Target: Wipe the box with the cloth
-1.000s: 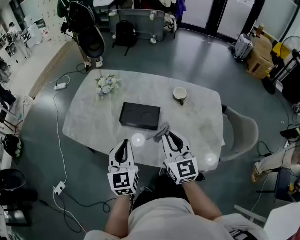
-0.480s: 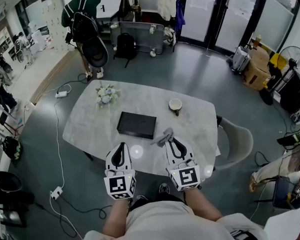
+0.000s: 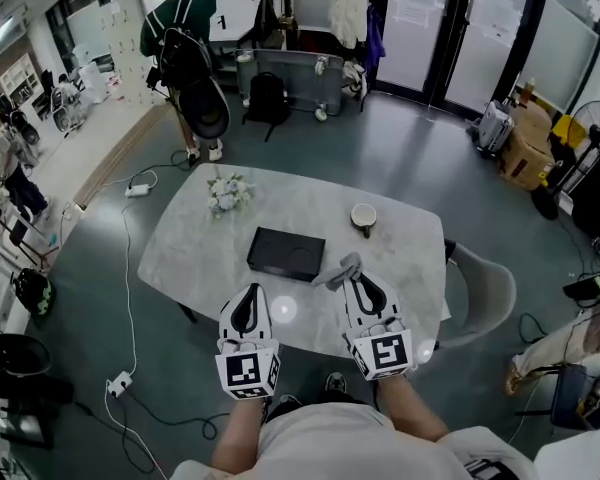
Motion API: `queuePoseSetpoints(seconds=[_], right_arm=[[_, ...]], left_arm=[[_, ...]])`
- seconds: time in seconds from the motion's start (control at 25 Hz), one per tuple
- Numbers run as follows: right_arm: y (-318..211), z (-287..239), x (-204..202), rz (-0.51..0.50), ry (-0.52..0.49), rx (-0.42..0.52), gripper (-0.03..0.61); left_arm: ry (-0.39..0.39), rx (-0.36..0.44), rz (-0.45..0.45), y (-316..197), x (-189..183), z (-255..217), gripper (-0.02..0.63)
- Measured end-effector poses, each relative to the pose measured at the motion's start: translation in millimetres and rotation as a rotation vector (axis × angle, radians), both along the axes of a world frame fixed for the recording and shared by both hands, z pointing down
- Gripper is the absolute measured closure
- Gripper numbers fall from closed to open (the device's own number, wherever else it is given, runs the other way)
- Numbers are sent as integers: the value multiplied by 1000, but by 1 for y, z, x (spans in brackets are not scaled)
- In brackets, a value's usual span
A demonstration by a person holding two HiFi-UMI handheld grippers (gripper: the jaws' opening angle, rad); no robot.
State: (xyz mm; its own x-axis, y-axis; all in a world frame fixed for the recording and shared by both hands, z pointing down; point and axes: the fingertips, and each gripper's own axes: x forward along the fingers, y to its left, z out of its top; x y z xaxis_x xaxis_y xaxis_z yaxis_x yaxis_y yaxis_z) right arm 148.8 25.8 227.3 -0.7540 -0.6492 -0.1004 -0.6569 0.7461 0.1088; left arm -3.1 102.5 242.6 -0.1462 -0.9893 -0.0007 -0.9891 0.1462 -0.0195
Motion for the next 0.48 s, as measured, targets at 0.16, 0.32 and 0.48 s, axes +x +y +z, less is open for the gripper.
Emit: queuePoseSetpoints(seconds=[0.16, 0.32, 0.48], right_arm=[[1, 0, -8, -11, 2, -5, 523], [2, -3, -15, -37, -2, 3, 523], [5, -5, -16, -49, -12, 5, 524]], left_arm=[[3, 2, 1, 0, -3, -3, 589], [5, 0, -2, -1, -6, -4, 589], [-1, -5, -12, 2, -8, -3, 589]])
